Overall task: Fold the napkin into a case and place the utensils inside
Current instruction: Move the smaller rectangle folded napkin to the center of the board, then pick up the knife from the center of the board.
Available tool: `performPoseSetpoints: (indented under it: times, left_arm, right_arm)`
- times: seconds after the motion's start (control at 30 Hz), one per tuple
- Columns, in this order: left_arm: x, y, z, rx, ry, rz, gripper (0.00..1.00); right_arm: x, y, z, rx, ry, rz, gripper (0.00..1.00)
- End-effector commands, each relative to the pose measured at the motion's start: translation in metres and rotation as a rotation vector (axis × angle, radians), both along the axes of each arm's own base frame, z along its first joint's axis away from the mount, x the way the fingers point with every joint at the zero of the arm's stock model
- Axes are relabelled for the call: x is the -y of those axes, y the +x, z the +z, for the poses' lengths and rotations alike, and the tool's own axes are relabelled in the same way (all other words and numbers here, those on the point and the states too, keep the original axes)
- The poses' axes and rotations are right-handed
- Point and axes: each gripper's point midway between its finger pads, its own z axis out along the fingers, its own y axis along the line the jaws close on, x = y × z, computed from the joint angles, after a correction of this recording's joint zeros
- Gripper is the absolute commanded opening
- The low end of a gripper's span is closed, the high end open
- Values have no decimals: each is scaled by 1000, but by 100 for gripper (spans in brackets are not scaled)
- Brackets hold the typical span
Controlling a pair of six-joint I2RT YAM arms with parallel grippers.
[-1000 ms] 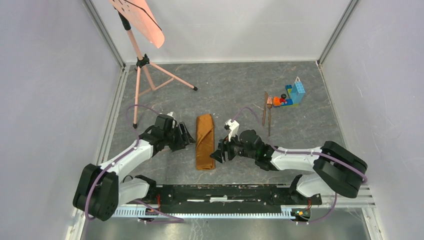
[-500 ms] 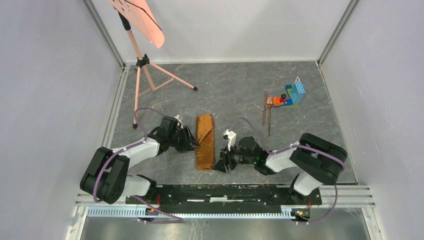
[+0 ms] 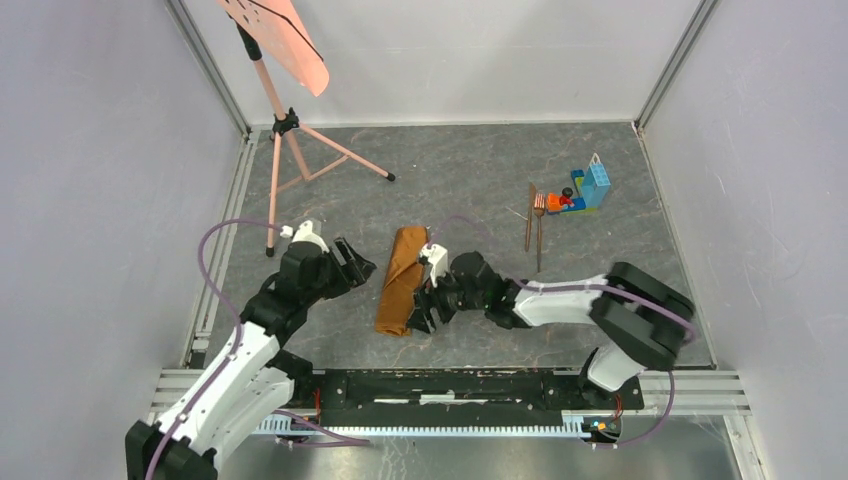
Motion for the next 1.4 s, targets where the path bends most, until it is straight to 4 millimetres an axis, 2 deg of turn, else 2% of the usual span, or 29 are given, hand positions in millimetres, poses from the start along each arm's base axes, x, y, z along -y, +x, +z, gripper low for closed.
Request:
performPoseSetpoints:
  times: [0.0,0.1,0.2,0.27,0.37,0.47,0.6,0.87,1.03,1.27,1.37]
  left_arm:
    - [-17,-8,23,35,73,16,82]
    - [-4,-13,39,49,31,-60,84]
    - [12,-16,52,65,-24,-143,86]
    - [21,-20,58,65,-50,-195,87]
    - [29,-25,67,71,-78,-248,89]
    - [30,-30,75,86,-89,-273,90]
    - [26,-39,81,101,-97,-269,90]
    - [22,-50,88,117,-116,-255,90]
    - [22,-49,96,126,-109,-264,90]
    - [19,-52,102,137,-102,-260,90]
    - [18,-53,102,134,-98,-261,90]
  right_arm:
    - [66,61,19,237,-308,-165,86]
    - [131,109,29,269,-466,-351,89]
    - [204,165,34,202,-619,-625,89]
    - [230,193,36,139,-647,-729,89]
    - [247,233,36,48,-615,-820,81]
    - [252,258,28,7,-639,-840,74]
    - [261,273,17,-20,-682,-861,62]
    - [282,268,0,-45,-744,-867,62]
    - [281,269,-16,-68,-726,-838,60]
    - [280,276,-33,-93,-695,-810,47]
    - [271,275,-41,-136,-642,-761,32]
